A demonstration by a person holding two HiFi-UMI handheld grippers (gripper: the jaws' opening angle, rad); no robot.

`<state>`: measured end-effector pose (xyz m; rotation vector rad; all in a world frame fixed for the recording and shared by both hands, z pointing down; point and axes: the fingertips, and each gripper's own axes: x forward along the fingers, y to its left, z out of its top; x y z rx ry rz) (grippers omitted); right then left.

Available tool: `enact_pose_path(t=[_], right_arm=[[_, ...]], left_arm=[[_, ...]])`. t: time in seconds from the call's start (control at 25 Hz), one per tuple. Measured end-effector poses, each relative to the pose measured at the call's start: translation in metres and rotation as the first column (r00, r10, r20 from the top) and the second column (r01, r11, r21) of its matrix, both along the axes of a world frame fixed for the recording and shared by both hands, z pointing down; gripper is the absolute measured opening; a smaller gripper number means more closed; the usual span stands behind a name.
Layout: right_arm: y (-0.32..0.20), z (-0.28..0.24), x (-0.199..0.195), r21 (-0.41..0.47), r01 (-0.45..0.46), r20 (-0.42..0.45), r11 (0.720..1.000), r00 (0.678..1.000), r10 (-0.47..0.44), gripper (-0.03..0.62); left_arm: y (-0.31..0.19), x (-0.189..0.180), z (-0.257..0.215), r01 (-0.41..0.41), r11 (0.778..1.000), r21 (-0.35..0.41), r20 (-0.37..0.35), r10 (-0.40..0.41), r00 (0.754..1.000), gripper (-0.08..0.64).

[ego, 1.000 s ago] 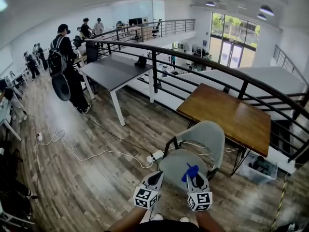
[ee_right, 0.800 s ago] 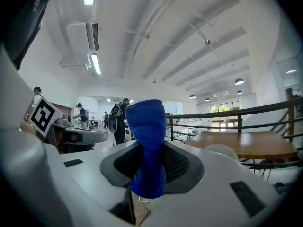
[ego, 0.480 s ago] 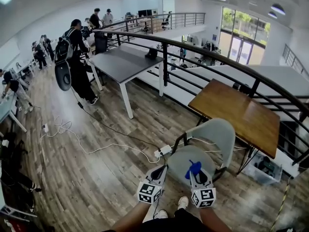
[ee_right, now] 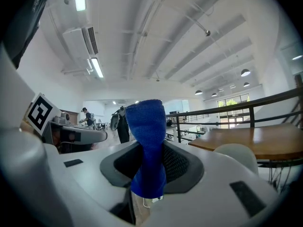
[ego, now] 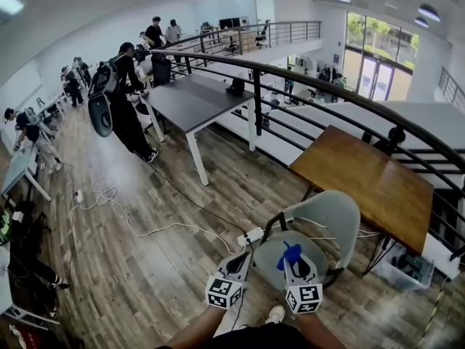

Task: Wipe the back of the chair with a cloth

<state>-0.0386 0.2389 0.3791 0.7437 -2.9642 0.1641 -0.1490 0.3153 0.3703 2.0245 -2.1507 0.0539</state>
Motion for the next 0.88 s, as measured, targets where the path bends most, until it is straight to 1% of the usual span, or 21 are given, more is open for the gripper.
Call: enact_pose_path(t=[0.16,0.36,0.56,0.76,0.88], right_arm=[[-0.021,0.000,-0.006,-0.009,0.036,0.007,0.999,0.999,-0.036,0.117],[-0.052,0.000,-0.006,-0.017,0.061,0.021,0.998,0.998,-0.060,0.117],[-0.080,0.002,0.002,-0.034,0.038,0.034,0.999,0.999,-0.037,0.117],[-0.107,0.000,0.003,-0.031,-0.001,0.031,1.000,1.000,0.002,0.117],[-0.124,0.003,0.010,-0.022,-0.034,0.019,0.999,0.999,0.035,0.117]], left_arm=[[-0.026,0.001,-0.003,0.018,1.000,-0.014,0.009,-0.018,1.000,-0.002],[-0.054,0.017,-0.007,-0.003,1.000,-0.012,0.035,0.004,0.999,-0.002],[-0.074,0.023,0.002,-0.009,0.999,-0.048,0.025,0.011,1.000,-0.002],[-0.101,0.018,-0.002,-0.025,0.998,-0.049,0.024,0.026,0.999,-0.002],[-0.123,0.019,0.007,-0.043,0.998,-0.048,0.004,0.043,0.999,-0.002]])
